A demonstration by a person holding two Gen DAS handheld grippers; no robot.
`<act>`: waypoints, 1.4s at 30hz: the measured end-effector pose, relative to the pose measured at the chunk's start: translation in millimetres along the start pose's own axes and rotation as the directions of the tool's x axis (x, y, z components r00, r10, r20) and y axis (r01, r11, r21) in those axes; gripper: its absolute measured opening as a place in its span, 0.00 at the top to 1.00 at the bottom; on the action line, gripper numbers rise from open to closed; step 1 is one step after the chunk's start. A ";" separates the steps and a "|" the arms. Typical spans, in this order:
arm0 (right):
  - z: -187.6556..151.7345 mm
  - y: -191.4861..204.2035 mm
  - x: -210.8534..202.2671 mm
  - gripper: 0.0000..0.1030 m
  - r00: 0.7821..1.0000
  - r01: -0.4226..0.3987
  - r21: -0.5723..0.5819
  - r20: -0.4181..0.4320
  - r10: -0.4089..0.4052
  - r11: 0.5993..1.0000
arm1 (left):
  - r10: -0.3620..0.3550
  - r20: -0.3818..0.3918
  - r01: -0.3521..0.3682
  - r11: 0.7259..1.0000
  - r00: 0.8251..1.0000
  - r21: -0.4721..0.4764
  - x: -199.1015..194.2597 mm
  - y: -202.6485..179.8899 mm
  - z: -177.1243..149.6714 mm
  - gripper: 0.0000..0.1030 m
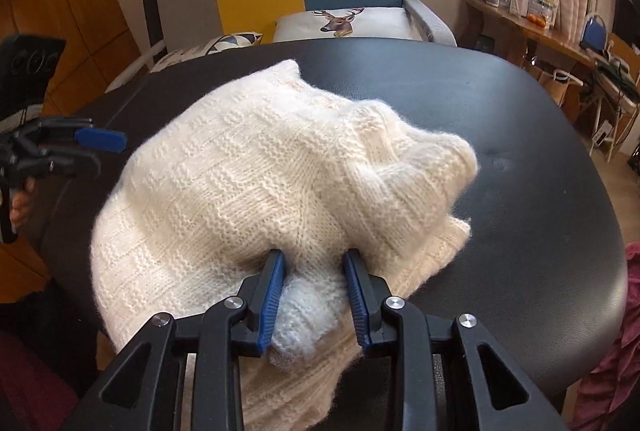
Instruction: Fold clothes
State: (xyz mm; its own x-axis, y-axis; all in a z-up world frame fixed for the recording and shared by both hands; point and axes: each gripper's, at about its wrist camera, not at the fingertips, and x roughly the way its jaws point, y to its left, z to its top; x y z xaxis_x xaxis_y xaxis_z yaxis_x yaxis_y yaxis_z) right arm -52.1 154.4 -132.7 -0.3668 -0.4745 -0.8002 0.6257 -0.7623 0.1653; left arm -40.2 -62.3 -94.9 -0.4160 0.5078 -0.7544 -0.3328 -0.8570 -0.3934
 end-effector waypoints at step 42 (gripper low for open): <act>-59.7 44.3 -75.0 0.83 0.998 -0.067 0.030 0.006 0.067 0.997 | -0.006 -0.161 0.059 0.942 0.987 0.331 39.1 -53.6 -36.9 0.42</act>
State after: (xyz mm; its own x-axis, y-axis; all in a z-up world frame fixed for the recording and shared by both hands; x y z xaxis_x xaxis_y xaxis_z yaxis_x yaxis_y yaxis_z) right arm 44.2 182.5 -99.8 -0.3283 -0.5268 -0.7840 0.6280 -0.7418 0.2354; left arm -7.4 0.3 -122.7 -0.2726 0.4922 -0.8267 -0.6180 -0.7481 -0.2416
